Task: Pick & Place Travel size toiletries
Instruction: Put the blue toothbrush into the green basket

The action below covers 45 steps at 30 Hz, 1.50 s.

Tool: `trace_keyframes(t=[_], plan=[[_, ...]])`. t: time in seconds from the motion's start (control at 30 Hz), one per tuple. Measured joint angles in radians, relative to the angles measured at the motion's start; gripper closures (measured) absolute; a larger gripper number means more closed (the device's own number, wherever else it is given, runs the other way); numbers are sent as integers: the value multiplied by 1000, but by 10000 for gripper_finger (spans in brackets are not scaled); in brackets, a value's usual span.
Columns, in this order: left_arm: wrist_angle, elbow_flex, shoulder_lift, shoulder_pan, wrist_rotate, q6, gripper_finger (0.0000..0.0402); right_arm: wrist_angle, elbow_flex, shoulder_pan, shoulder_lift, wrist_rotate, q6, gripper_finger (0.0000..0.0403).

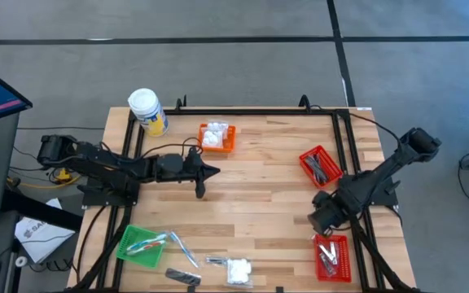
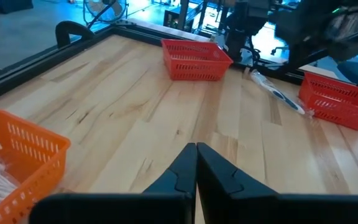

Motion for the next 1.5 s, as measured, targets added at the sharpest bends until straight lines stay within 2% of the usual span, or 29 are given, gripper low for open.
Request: trace_keyframes(t=[0.07,0.17,0.3,0.47,0.63,0.87,1.0,1.13,1.3,1.4,1.5], plan=[[0,0,0,-7,-1,0,401,126,-95,-8,-34,-64,46,403],[1,0,0,-12,-2,1,401,259,-209,-19,-95,-84,107,403],[2,0,0,-12,-18,2,401,323,-311,-19,-141,-99,179,403],[3,0,0,-12,-25,3,401,333,-358,-22,-138,-123,185,403],[10,0,0,-12,-35,3,401,367,-357,-53,-138,-59,140,403],[10,0,0,-12,-35,3,401,440,-357,-171,-79,-27,-16,403],[11,0,0,-12,-35,3,401,462,-339,-251,1,-67,-146,403],[10,0,0,-12,-35,3,401,458,-272,-312,92,-73,-284,403],[11,0,0,-12,-35,3,401,494,-148,-367,198,13,-468,403],[11,0,0,-12,-35,3,401,569,-65,-398,267,86,-588,403],[10,0,0,-12,-35,3,401,673,10,-432,339,91,-726,403]])
